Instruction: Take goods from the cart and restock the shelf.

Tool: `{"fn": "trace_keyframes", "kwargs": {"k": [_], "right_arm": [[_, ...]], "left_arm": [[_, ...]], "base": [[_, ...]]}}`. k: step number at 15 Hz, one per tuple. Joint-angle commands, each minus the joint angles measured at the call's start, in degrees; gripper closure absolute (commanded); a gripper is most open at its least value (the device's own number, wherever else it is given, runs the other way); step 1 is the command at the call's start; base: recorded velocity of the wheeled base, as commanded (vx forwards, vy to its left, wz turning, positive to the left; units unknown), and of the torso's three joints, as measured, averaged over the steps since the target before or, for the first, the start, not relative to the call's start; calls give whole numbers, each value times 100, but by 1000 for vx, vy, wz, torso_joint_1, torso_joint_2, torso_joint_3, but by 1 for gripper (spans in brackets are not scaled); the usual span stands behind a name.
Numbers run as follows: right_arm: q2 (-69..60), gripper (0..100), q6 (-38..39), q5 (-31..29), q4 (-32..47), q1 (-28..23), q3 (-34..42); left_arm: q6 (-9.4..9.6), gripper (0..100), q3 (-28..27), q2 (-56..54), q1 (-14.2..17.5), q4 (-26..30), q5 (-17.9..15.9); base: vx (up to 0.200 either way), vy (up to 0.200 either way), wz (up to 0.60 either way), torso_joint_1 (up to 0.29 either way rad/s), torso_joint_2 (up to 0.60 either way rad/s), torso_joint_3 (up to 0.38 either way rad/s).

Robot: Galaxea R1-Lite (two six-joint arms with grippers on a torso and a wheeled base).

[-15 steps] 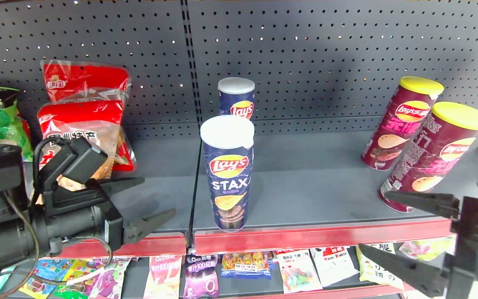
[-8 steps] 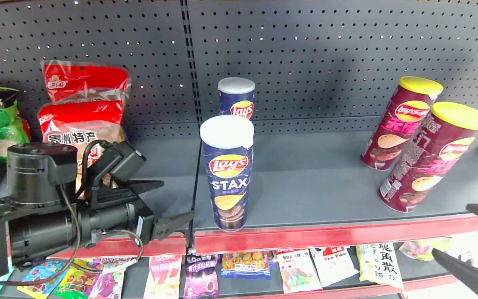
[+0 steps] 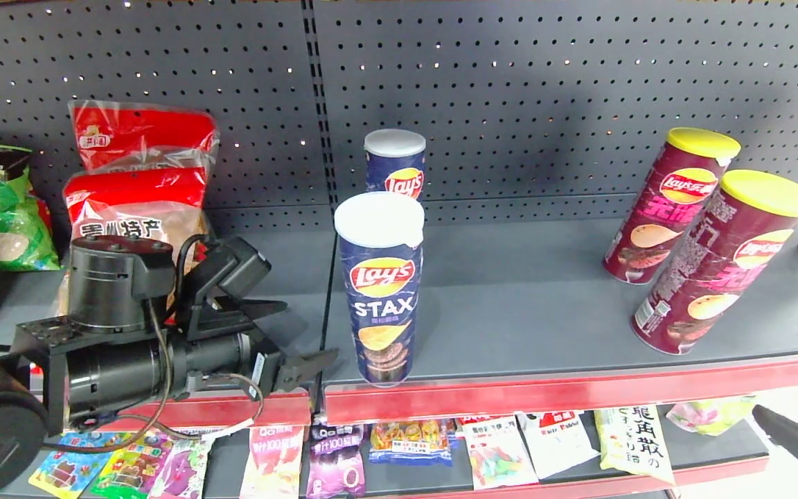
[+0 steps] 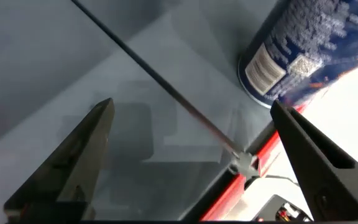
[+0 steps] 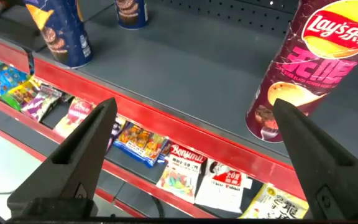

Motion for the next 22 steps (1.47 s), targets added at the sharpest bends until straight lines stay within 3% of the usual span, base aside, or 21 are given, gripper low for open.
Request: {"fn": "trace_keyframes", "kwargs": {"k": [1, 22], "right_arm": [[5, 0, -6, 1, -1, 1, -4], [40, 0, 3, -7, -1, -17, -48]], "left_arm": [[1, 0, -85, 118, -26, -1, 1], [1, 0, -683, 654, -149, -27, 1]], "base": [[0, 0, 0, 0, 0, 0], [0, 0, 0, 0, 0, 0]]}}
